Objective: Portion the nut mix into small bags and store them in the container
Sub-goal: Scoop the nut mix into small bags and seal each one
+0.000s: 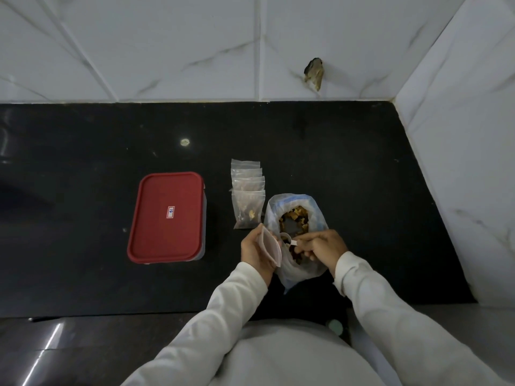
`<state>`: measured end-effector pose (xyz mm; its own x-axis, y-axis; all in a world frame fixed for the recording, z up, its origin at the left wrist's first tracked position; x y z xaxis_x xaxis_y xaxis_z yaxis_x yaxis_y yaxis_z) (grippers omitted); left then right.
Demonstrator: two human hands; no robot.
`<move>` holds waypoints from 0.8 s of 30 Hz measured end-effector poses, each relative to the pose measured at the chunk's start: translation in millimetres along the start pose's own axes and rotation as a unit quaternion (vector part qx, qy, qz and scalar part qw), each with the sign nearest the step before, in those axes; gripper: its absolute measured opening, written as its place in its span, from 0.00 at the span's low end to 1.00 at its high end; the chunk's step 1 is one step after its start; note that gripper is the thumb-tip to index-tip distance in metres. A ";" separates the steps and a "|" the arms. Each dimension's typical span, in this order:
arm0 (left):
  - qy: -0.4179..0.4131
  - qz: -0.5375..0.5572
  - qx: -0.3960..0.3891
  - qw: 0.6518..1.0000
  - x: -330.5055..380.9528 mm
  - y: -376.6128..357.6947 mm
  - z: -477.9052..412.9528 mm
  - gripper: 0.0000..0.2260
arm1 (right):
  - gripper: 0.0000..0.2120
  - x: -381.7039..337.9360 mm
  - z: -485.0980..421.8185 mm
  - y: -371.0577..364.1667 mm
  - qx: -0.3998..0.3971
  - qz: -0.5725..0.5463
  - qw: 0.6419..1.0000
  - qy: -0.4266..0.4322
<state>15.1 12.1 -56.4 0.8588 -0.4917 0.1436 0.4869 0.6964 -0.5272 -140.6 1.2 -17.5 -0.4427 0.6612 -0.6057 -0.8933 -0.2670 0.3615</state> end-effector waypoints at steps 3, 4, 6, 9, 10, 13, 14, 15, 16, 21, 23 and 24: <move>0.000 0.003 0.013 1.000 3.0 -3.9 6.1 0.09 | 0.09 0.2 1.1 1.1 0.001 -0.024 1.000 -0.007; -0.003 0.013 0.013 1.000 4.3 -5.3 7.7 0.09 | 0.08 0.7 1.8 1.6 0.003 -0.035 0.999 -0.007; -0.004 0.021 0.017 1.000 5.9 -6.3 9.7 0.09 | 0.07 3.0 3.4 4.5 0.006 -0.065 0.998 -0.010; -0.001 0.010 0.018 1.000 8.9 -4.6 12.2 0.08 | 0.07 7.4 5.8 10.7 -0.005 -0.098 0.995 -0.016; 0.002 0.003 0.021 1.000 9.0 -3.4 12.2 0.09 | 0.07 9.1 6.4 12.5 -0.007 -0.106 0.994 -0.013; 0.015 -0.016 0.031 0.999 9.2 -0.9 10.5 0.10 | 0.08 12.0 7.8 19.2 0.011 -0.115 0.993 -0.005; 0.020 -0.025 0.035 0.999 10.0 0.4 10.8 0.13 | 0.08 11.3 8.8 21.0 0.015 -0.119 0.993 -0.003; 0.023 -0.035 0.039 0.998 10.7 1.1 11.6 0.14 | 0.08 10.2 10.5 22.9 0.018 -0.123 0.992 -0.001; 0.025 -0.045 0.039 0.998 11.5 1.9 12.4 0.15 | 0.08 8.3 13.2 25.1 0.021 -0.126 0.992 0.003; 0.029 -0.071 0.022 0.997 15.5 1.0 19.4 0.13 | 0.08 -18.4 51.0 31.9 0.027 -0.168 0.982 0.076; 0.030 -0.073 0.022 0.997 16.9 1.2 19.2 0.14 | 0.09 -30.0 68.2 28.5 0.015 -0.174 0.978 0.110; 0.029 -0.073 0.026 0.997 17.5 2.0 17.4 0.15 | 0.09 -34.3 74.9 25.6 0.011 -0.176 0.977 0.124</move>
<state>33.9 14.0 -40.4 0.7685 -0.6179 0.1663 0.6148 0.6408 -0.4598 -142.5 24.2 65.5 -0.1164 0.5188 -0.8469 -0.9928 -0.0374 0.1135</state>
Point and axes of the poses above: each hand's wrist, its own z-axis away from the middle knuckle, its own y-axis out of the back of the hand, x = y × z, the point moved 3 cm from there along -z, towards the middle knuckle, and after that the axes turned 8 degrees about z, right-handed, at the moved point
